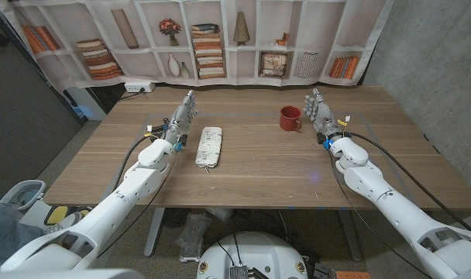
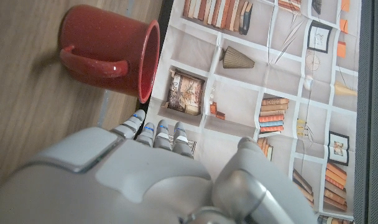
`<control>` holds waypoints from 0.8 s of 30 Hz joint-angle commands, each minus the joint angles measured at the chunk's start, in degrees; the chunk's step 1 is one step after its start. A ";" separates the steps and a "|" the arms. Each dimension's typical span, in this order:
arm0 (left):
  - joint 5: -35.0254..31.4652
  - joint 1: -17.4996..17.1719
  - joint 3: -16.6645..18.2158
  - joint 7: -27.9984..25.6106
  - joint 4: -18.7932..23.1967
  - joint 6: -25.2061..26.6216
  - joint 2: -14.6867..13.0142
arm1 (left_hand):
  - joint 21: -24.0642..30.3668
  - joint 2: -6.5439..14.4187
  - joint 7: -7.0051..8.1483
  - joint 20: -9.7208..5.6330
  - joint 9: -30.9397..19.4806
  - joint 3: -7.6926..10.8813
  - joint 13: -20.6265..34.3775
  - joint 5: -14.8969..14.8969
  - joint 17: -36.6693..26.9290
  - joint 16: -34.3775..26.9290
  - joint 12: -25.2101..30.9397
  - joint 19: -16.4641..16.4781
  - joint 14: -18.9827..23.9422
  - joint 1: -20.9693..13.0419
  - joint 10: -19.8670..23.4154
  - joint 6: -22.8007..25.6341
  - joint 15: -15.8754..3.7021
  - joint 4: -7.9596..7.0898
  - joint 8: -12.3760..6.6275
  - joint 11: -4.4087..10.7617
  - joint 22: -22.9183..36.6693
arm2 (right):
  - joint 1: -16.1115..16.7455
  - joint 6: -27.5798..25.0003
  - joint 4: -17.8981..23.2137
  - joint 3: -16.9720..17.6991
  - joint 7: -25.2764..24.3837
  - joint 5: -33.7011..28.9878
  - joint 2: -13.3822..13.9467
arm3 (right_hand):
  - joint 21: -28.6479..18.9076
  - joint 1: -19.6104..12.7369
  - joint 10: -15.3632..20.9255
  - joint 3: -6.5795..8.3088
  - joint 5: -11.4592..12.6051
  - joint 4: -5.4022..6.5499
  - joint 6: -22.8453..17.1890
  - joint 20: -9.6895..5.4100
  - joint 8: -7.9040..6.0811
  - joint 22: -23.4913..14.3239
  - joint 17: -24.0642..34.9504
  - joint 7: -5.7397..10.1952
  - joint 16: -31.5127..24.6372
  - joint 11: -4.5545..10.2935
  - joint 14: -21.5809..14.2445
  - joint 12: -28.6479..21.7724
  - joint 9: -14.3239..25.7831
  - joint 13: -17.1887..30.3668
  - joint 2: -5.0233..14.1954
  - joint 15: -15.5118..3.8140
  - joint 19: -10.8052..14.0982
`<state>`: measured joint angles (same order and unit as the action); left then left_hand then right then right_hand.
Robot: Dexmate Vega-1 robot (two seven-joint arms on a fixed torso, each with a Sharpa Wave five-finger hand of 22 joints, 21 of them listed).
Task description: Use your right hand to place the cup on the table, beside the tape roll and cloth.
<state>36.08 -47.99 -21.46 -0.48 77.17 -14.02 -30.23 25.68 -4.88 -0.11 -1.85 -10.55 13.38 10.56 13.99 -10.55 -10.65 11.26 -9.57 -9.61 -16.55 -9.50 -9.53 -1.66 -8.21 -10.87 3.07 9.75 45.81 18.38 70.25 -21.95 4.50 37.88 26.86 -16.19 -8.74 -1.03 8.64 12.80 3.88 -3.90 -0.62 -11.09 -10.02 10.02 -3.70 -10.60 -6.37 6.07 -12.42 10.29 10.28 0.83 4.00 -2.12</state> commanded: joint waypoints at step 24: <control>-1.47 -0.74 -0.28 -3.49 7.01 4.08 -1.81 | -0.25 0.55 -0.04 -2.50 -0.18 0.26 0.11 0.69 -0.07 -0.55 0.48 -9.55 -4.88 -0.79 -3.50 -2.93 -0.01 0.45 -0.68 0.01 0.23 | 0.64 3.00 -0.95 1.03 1.86 0.37 0.54 | 0.22 -1.00 0.46 0.43 0.13 -0.44 -0.32 0.29 -0.16 -0.27 0.13 0.08 -0.37 -0.20 -0.24 -0.19 0.35 0.16 0.26 -0.18 -0.05</control>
<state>34.92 -48.20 -21.65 -3.38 82.55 -10.77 -31.51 25.67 -4.42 -0.11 -1.85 -10.54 13.37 10.55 14.43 -10.54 -10.65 11.26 -9.56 -9.60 -17.01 -9.49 -9.52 -1.66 -8.21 -11.31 3.07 9.74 45.08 21.56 66.67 -21.60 7.34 38.53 25.76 -16.19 -8.95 -1.03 8.87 12.80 3.65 -3.90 -0.62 -11.09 -10.01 10.01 -3.69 -10.59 -6.36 6.03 -12.41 10.55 10.27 1.06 3.96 -2.11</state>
